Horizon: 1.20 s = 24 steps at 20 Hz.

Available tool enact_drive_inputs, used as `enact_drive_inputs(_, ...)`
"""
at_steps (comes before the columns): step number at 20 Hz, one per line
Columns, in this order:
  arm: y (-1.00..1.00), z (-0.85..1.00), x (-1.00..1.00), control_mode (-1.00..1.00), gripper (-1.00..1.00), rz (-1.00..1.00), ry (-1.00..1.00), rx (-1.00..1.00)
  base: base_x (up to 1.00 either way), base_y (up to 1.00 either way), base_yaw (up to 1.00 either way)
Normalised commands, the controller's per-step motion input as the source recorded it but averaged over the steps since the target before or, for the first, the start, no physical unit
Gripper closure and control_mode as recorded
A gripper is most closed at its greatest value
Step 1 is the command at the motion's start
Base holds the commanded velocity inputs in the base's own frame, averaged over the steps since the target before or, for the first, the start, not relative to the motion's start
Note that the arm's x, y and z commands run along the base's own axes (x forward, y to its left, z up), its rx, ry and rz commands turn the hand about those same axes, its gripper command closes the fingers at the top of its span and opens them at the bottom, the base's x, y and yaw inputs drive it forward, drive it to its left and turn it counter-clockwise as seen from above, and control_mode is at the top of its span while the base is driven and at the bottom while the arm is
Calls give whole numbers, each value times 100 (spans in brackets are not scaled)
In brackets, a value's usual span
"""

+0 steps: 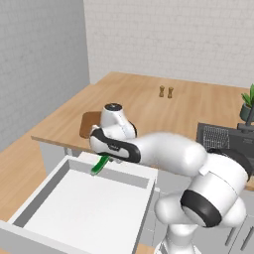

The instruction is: Pick up the knife from the drawer and place it on the cutting board. Then place the meat from the plate to the cutting board.

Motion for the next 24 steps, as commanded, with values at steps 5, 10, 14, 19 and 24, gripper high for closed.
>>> enact_drive_inputs(5,-13,5,95,-100,100,-15,5,0,0,0,0)
enact_drive_inputs(10,-2,-2,90,-100,100,-10,2,0,0,0,0)
enact_drive_inputs(14,0,-8,87,-100,100,-8,0,0,0,0,0)
enact_drive_inputs(19,0,-13,66,-100,100,-8,0,0,0,0,0)
enact_drive_inputs(24,0,-14,37,-100,100,-7,-2,0,0,0,0)
